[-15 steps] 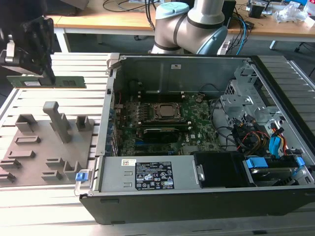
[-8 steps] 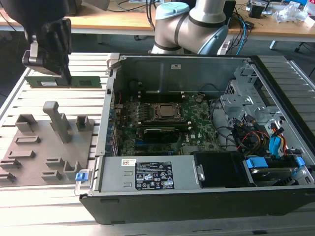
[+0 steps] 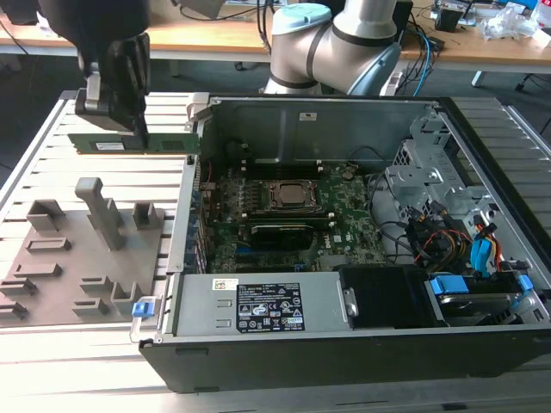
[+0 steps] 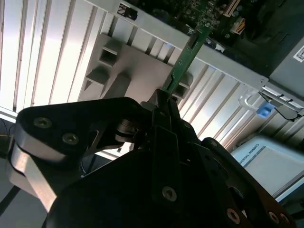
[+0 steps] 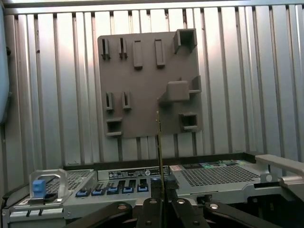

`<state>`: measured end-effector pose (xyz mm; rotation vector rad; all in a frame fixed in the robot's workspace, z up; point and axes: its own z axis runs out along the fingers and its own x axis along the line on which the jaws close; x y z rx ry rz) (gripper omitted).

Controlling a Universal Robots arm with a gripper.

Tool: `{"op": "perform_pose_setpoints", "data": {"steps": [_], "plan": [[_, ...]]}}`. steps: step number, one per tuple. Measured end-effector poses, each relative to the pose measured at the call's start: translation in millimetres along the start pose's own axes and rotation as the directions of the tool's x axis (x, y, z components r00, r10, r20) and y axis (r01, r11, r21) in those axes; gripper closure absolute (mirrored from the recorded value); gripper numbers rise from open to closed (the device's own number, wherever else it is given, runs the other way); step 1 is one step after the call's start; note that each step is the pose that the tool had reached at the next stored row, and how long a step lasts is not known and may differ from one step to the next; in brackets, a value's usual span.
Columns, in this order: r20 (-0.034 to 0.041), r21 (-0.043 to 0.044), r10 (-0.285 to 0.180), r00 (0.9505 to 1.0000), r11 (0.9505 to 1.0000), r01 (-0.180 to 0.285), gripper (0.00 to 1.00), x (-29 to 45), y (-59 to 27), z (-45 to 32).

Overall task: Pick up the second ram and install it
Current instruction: 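Pick up the second ram and move it above second insertion slot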

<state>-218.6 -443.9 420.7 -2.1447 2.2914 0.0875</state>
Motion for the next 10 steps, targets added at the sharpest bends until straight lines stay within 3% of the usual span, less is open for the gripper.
{"op": "perform_pose_setpoints", "data": {"steps": [7, 10], "plan": [[-0.0001, 0.0, 0.0, 1.0, 1.0, 0.0, 0.86, -2.2, -30.6, -1.1], [-0.0003, -0.0001, 0.0, 1.0, 1.0, 0.0, 0.86, -2.7, -38.5, -1.4]]}}
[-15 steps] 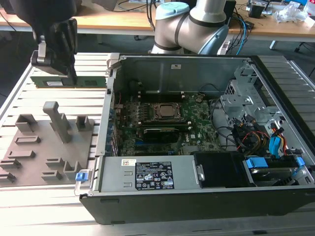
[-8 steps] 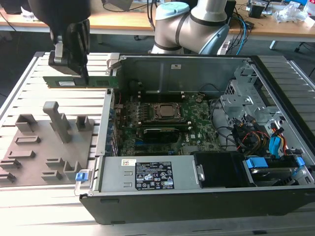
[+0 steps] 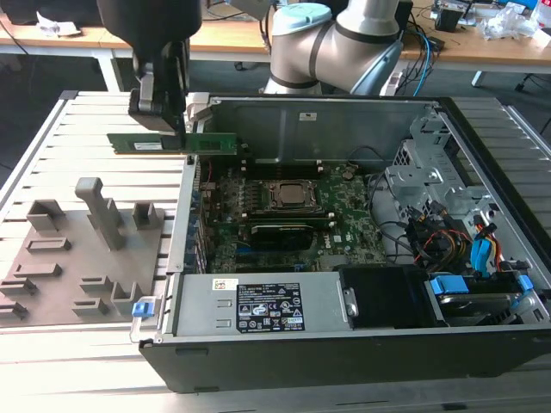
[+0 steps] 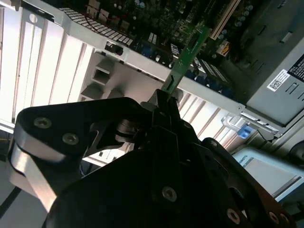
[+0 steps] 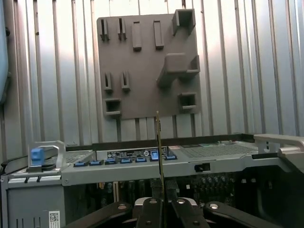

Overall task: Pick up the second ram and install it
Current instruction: 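Pick up the second ram and move it above second insertion slot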

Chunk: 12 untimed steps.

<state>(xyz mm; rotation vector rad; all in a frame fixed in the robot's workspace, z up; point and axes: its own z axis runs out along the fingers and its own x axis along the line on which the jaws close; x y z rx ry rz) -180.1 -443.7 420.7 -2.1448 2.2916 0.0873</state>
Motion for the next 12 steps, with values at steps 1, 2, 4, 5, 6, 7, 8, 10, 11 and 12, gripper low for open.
{"op": "perform_pose_setpoints", "data": {"steps": [1, 2, 4, 5, 6, 7, 8, 10, 11, 12], "plan": [[0.0, 0.0, 0.0, 1.0, 1.0, 0.0, 0.86, -0.1, -1.7, -0.1], [0.0, -0.0001, 0.0, 1.0, 1.0, 0.0, 0.86, -0.3, -4.0, -0.2], [-0.0001, -0.0002, 0.0, 1.0, 1.0, 0.0, 0.86, -0.7, -7.9, -0.3], [0.0, -0.0002, 0.0, 1.0, 1.0, 0.0, 0.86, -0.9, -9.7, -0.3], [-0.0001, -0.0002, 0.0, 1.0, 1.0, 0.0, 0.86, -1.2, -12.2, -0.4], [0.0, -0.0002, 0.0, 1.0, 1.0, 0.0, 0.86, -1.4, -14.1, -0.5], [-0.0001, -0.0005, 0.0, 1.0, 1.0, 0.0, 0.86, -1.8, -18.1, -0.6], [-0.0002, -0.0011, 0.0, 1.0, 1.0, 0.0, 0.86, -2.6, -24.5, -0.9], [-0.0001, -0.0012, 0.0, 1.0, 1.0, 0.0, 0.86, -3.0, -26.6, -0.9], [-0.0001, -0.0014, 0.0, 1.0, 1.0, 0.0, 0.86, -3.3, -28.4, -1.0]]}}
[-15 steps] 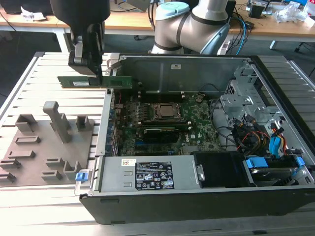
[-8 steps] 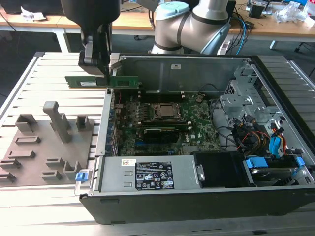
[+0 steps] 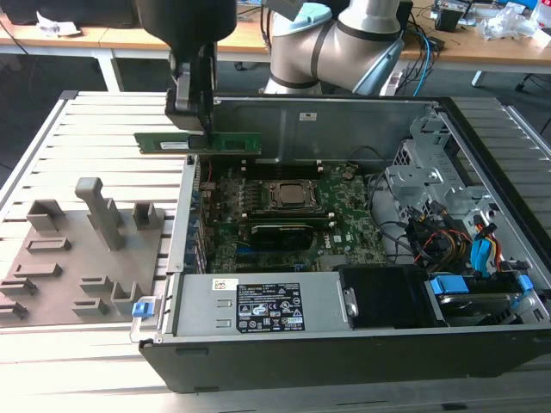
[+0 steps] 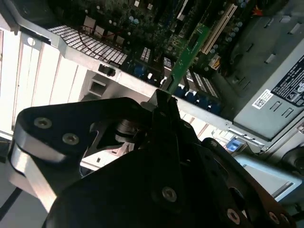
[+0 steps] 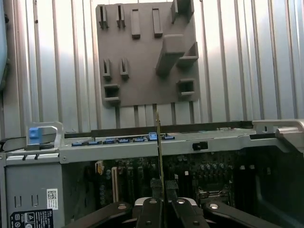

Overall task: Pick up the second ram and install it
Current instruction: 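Pick up the second ram and move it above second insertion slot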

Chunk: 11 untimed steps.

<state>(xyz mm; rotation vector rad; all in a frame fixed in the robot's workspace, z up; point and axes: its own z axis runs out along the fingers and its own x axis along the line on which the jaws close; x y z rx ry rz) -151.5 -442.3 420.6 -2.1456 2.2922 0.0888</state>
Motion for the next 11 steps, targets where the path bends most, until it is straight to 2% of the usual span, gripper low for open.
{"op": "perform_pose_setpoints", "data": {"steps": [1, 2, 3, 4, 7, 9, 11], "plan": [[0.0, -0.0001, 0.0, 1.0, 1.0, 0.0, 0.86, -0.3, -1.8, 0.0], [0.0, -0.0006, 0.0, 1.0, 1.0, 0.0, 0.86, -1.7, -9.9, -0.2], [0.0002, -0.0022, 0.0, 1.0, 1.0, 0.0, 0.86, -6.1, -27.6, 0.2], [0.0, -0.004, 0.0, 1.0, 1.0, 0.0, 0.86, -12.1, -38.6, 1.5], [-0.0008, -0.0147, 0.001, 1.0, 0.9999, -0.001, 0.86, -16.9, -60.1, 13.8], [-0.001, -0.0177, 0.001, 1.0, 0.9998, -0.001, 0.86, -17.8, -70.0, 23.3], [-0.0011, -0.0183, 0.001, 1.0, 0.9998, -0.001, 0.86, -17.9, -73.0, 27.2]]}}
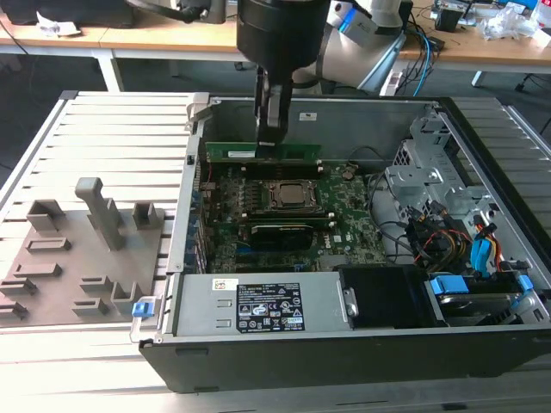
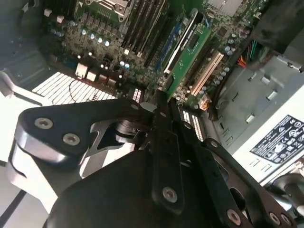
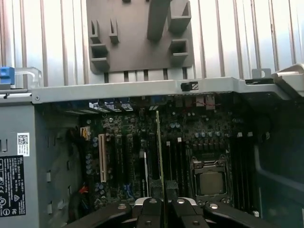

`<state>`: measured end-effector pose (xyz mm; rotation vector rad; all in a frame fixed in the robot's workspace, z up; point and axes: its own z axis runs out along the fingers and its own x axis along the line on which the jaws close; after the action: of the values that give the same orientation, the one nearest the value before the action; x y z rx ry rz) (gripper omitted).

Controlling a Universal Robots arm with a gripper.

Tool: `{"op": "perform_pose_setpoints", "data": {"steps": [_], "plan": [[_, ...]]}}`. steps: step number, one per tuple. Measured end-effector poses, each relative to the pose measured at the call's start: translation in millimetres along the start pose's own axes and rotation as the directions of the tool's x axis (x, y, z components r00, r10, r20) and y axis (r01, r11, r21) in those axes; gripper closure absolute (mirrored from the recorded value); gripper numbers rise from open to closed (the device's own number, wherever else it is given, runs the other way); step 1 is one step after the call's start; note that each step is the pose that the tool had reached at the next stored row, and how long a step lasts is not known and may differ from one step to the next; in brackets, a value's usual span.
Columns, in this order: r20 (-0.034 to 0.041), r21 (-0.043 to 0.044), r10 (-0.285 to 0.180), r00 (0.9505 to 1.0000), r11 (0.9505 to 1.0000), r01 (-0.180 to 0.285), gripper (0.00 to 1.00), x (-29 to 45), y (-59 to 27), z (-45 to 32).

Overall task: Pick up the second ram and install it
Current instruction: 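Pick up the second ram and move it above second insertion slot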

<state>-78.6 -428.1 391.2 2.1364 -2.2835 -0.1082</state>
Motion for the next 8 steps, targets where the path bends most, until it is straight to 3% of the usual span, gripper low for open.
{"op": "perform_pose_setpoints", "data": {"steps": [8], "plan": [[0.0001, -0.0005, 0.0, 1.0, 1.0, 0.0, 0.86, 0.0, -9.8, 15.1]]}}
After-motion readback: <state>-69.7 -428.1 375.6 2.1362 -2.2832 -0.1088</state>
